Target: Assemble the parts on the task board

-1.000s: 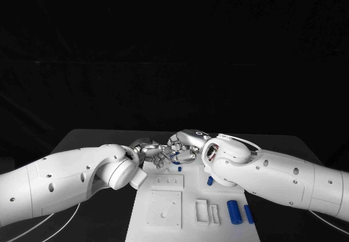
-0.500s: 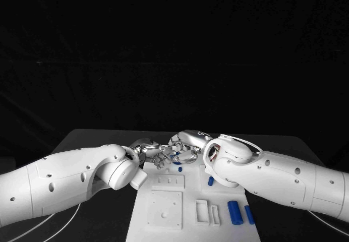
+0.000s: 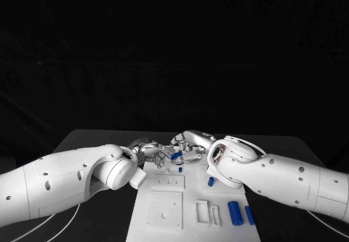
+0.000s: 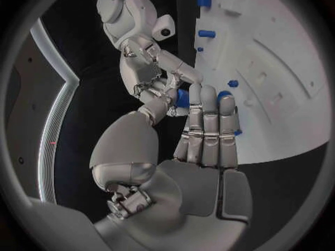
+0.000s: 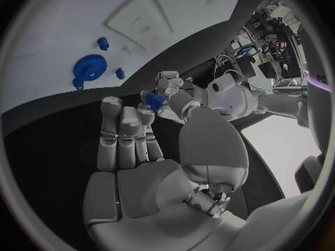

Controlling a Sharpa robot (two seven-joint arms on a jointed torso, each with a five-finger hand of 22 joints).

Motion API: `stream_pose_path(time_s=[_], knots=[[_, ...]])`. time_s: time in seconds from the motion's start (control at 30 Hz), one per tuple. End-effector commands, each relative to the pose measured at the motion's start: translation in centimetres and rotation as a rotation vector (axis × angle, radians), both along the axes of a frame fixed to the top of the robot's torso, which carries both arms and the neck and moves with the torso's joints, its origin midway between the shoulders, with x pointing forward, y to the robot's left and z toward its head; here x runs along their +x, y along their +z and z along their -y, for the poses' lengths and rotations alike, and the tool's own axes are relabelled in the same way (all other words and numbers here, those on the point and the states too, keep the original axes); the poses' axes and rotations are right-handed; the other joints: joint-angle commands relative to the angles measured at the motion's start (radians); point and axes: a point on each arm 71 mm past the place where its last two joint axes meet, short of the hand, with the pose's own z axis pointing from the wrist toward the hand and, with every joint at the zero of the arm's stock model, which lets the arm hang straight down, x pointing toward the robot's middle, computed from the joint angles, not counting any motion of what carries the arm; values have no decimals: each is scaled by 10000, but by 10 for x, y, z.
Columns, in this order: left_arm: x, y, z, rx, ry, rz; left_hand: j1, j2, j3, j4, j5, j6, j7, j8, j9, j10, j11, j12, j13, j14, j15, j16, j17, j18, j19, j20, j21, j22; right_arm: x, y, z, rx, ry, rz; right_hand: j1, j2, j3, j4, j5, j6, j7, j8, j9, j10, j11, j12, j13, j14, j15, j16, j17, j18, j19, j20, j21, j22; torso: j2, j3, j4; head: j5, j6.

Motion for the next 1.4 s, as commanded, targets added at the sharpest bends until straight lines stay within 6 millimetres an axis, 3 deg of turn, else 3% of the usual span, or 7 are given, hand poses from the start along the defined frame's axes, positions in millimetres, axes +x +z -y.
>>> stream_pose_path(time_s=[0.03,0.13,0.37,0.7,0.93,1.27,1.4], knots=[[-1,7,4,-1122,-319,118,79,211,282,292,1,220,-118,112,145,76,-29,-44,18,51,-46,46,3,199,-17,-258,52,-12,-5,1,0,808,593,72,142,-6,-147,-1,113,195,281,-75,-44,-861,234,-20,-24,-27,96,-55,13,509,-112,28,-49,132,-4,2,-1,10,20],[0,8,2,-1480,-333,19,79,218,287,294,1,219,-117,113,147,77,-29,-44,19,52,-47,49,3,200,-16,-259,55,-13,-6,1,5,1220,802,56,234,18,-315,-2,330,54,336,-217,-149,-878,286,-1,-49,-45,144,-49,20,509,-125,50,-70,135,-6,6,-5,16,24],[-1,9,-5,-2422,-593,-362,80,234,293,297,1,212,-116,113,150,77,-30,-44,22,49,-47,51,4,201,-14,-260,60,-13,-11,6,18,2514,1027,633,486,247,-495,-10,766,178,336,-247,-257,-897,289,53,-80,-66,150,-28,36,509,-149,76,-89,154,-2,8,-5,50,60],[-2,10,-10,-3289,-1843,-778,43,307,271,298,0,169,-95,111,169,145,-54,4,65,80,-63,129,44,183,-74,-252,76,-5,-11,8,26,3400,1120,629,768,671,-179,30,487,487,241,-154,-295,-752,198,138,-111,47,65,52,58,509,-19,59,-23,173,-7,26,13,70,110],[-3,11,-12,-3583,-2451,-833,16,340,249,295,0,151,-96,118,189,184,-74,45,109,89,-84,220,94,171,-115,-261,108,13,-13,8,25,3766,1160,514,671,722,-97,36,480,530,230,-179,-352,-721,187,154,-137,70,52,70,65,509,14,61,-1,180,3,25,9,95,142],[-6,13,-10,-3796,-2971,-852,15,361,243,272,0,125,-92,115,201,169,-73,52,133,58,-90,269,125,161,-152,-269,127,24,-15,6,21,3693,1492,71,503,763,-107,20,493,628,208,-180,-409,-722,168,169,-163,62,35,84,79,509,11,56,17,191,5,-4,7,132,144],[-5,13,-11,-3799,-2921,-819,16,366,240,263,0,120,-91,116,205,171,-75,59,143,51,-93,285,134,159,-162,-272,134,27,-17,6,20,3690,1620,11,448,784,-145,9,526,714,184,-156,-425,-731,146,180,-171,57,15,92,89,509,1,49,28,197,4,3,5,149,137]])
